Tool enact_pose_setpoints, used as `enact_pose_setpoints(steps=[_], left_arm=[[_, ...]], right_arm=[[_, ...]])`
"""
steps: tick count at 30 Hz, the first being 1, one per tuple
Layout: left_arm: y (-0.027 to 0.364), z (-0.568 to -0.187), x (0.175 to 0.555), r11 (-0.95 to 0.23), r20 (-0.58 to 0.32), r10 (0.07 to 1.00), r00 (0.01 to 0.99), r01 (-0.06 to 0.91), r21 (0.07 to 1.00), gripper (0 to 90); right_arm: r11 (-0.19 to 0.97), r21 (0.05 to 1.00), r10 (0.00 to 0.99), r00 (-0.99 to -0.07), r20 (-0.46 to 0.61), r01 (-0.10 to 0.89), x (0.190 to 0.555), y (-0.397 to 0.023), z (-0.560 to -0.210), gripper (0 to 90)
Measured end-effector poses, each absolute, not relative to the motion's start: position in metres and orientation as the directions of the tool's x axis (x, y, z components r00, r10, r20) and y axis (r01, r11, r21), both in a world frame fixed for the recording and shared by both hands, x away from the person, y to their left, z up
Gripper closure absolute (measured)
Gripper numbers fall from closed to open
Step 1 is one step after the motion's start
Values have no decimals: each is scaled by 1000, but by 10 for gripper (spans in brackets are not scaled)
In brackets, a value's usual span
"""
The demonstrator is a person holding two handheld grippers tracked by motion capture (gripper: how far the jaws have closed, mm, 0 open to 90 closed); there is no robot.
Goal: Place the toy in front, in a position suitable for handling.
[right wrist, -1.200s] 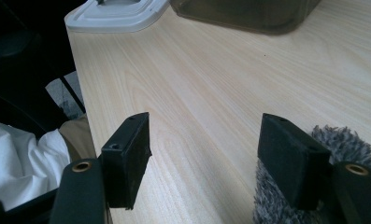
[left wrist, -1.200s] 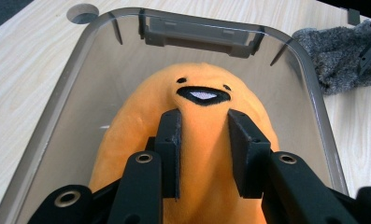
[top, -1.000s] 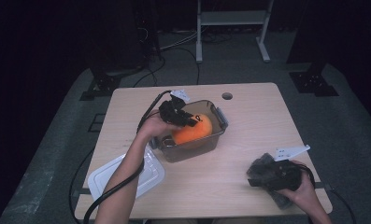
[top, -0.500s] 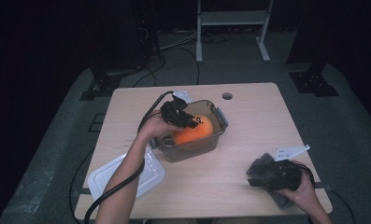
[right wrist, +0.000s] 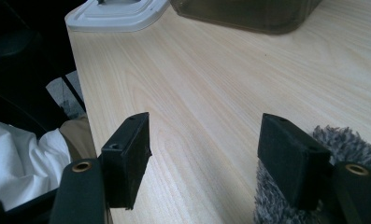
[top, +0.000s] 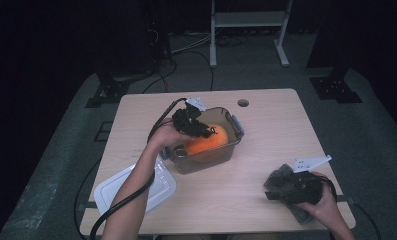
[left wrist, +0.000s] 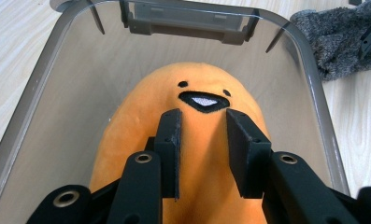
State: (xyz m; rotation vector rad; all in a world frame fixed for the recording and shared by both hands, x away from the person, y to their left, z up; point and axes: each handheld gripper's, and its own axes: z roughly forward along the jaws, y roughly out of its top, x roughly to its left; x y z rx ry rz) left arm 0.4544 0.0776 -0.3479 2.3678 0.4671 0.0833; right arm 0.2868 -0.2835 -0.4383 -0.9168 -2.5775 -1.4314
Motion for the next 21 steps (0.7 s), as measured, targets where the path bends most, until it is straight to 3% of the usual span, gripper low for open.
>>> enact_pose_setpoints(steps=[9,21], left_arm=[[81,-344,454,-641,-100,350,932,315,700,708],[92,-329,444,-611,-81,345,935,289,737,641]], right_arm=[[395,757,471,-822,320,521,287,-284,-438,332],[398,756,472,-822,318,520,287,-283,-438,333]])
